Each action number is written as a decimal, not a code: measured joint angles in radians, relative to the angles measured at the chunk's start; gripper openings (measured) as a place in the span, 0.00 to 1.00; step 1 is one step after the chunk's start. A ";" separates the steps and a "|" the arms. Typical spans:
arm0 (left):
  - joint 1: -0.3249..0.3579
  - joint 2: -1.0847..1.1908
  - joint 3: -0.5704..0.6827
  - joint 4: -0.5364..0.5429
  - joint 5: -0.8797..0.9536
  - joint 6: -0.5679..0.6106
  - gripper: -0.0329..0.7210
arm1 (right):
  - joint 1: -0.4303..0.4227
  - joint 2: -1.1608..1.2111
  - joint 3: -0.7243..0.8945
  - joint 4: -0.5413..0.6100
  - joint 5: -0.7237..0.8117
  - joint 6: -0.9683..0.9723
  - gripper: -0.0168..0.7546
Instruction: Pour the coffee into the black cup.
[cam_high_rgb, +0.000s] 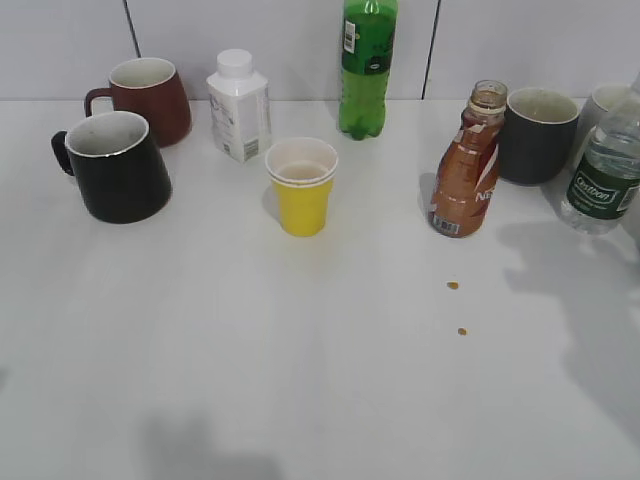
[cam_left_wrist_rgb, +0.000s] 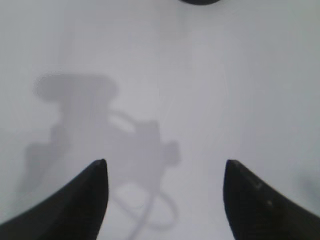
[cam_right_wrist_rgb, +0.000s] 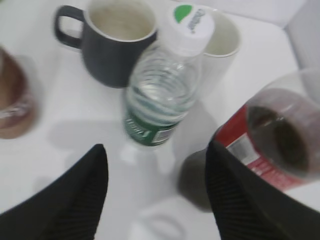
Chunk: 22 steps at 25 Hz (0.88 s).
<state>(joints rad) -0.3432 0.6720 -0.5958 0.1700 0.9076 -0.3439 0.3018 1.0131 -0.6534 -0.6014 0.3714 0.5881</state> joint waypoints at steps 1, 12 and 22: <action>0.000 -0.011 0.000 -0.007 0.002 0.009 0.76 | 0.000 -0.028 0.000 0.035 0.008 -0.016 0.65; 0.000 -0.238 0.000 -0.149 0.061 0.150 0.76 | 0.000 -0.360 0.000 0.524 0.235 -0.408 0.65; 0.000 -0.565 0.000 -0.160 0.248 0.227 0.76 | 0.000 -0.695 0.000 0.544 0.611 -0.424 0.65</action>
<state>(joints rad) -0.3432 0.1066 -0.5958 0.0099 1.1561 -0.1168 0.3018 0.3185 -0.6534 -0.0573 0.9828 0.1645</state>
